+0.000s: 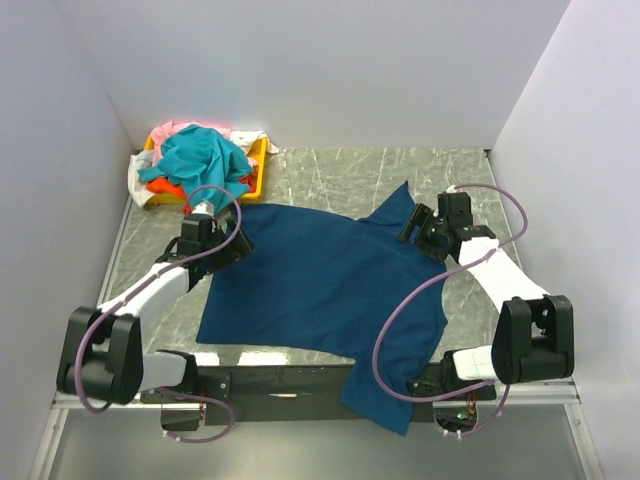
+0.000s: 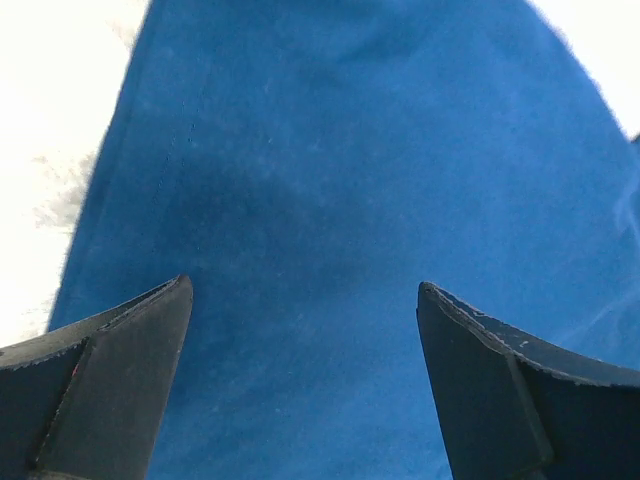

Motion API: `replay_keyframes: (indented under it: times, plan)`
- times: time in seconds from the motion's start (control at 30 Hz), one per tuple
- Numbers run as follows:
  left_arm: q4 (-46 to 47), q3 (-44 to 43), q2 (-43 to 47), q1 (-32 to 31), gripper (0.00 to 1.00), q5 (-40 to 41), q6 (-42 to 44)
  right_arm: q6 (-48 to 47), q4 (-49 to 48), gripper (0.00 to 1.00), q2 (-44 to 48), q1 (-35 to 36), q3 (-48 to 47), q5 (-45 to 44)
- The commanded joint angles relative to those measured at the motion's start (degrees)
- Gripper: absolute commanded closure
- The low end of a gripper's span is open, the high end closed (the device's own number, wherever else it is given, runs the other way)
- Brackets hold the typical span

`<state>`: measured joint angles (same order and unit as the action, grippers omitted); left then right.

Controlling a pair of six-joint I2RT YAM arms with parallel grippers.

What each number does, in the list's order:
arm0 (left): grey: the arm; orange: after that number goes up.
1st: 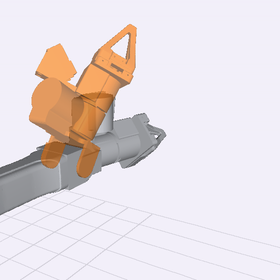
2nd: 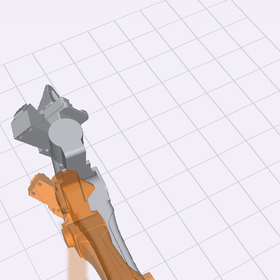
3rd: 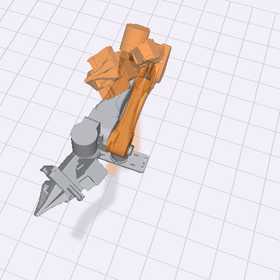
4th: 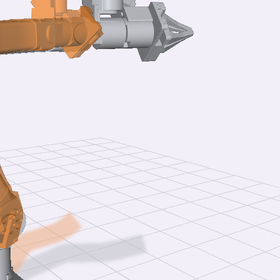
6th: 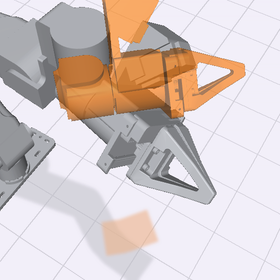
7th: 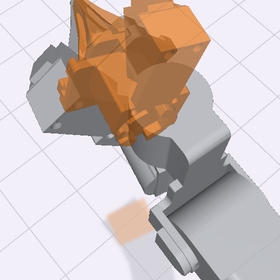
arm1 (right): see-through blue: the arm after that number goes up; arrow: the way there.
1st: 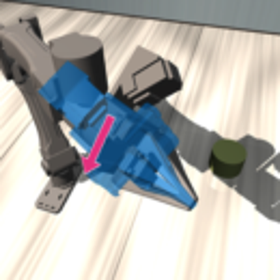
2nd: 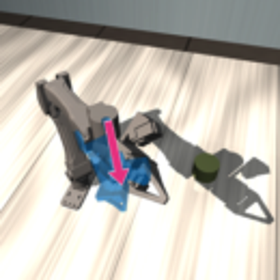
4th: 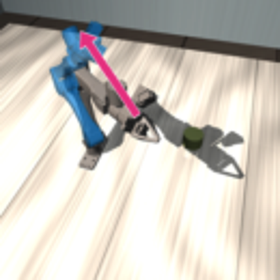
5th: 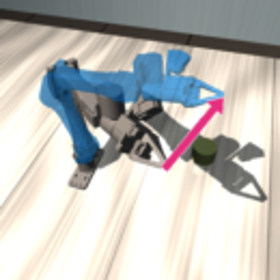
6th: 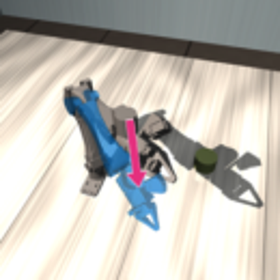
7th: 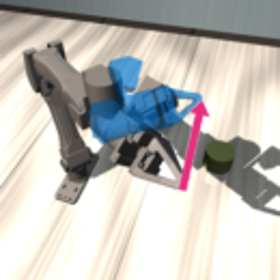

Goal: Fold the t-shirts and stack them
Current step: Fold the tshirt

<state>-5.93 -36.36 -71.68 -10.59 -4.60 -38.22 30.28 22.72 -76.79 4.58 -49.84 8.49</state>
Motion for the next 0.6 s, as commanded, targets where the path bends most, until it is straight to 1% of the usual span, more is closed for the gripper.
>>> replay_keyframes:
  times: [0.0,0.1,0.2,0.33,0.43,0.53,0.57]
  plan:
    - [5.5,-0.2,-2.8,0.0,0.01,-3.5,-1.3,1.9,-0.7,0.15,-0.9,0.0,-0.4,-1.8]
    - [7.5,-0.2,-4.1,-0.1,0.01,-3.3,-2.8,1.2,-0.7,0.15,-4.1,-0.1,-0.5,-2.1]
    - [7.3,-1.3,-5.9,-0.1,0.01,-2.3,-2.7,0.6,-1.2,0.15,-6.1,-0.5,0.5,-2.7]
    - [9.4,-1.4,-11.3,0.3,0.01,-2.2,-3.2,2.4,-5.7,0.15,-8.2,-0.9,1.6,-1.1]
    - [11.9,-1.3,-14.8,0.7,0.01,-3.0,-4.4,2.4,-5.9,0.15,-12.1,-1.1,0.1,-0.8]
    - [14.5,-0.7,-16.5,0.8,0.0,-2.5,-4.7,2.3,-6.2,0.15,-17.2,-1.4,-1.9,-1.4]
    - [14.5,-0.8,-16.7,0.9,0.01,-1.3,-4.5,2.4,-6.5,0.19,-18.1,-1.5,-2.4,-1.2]
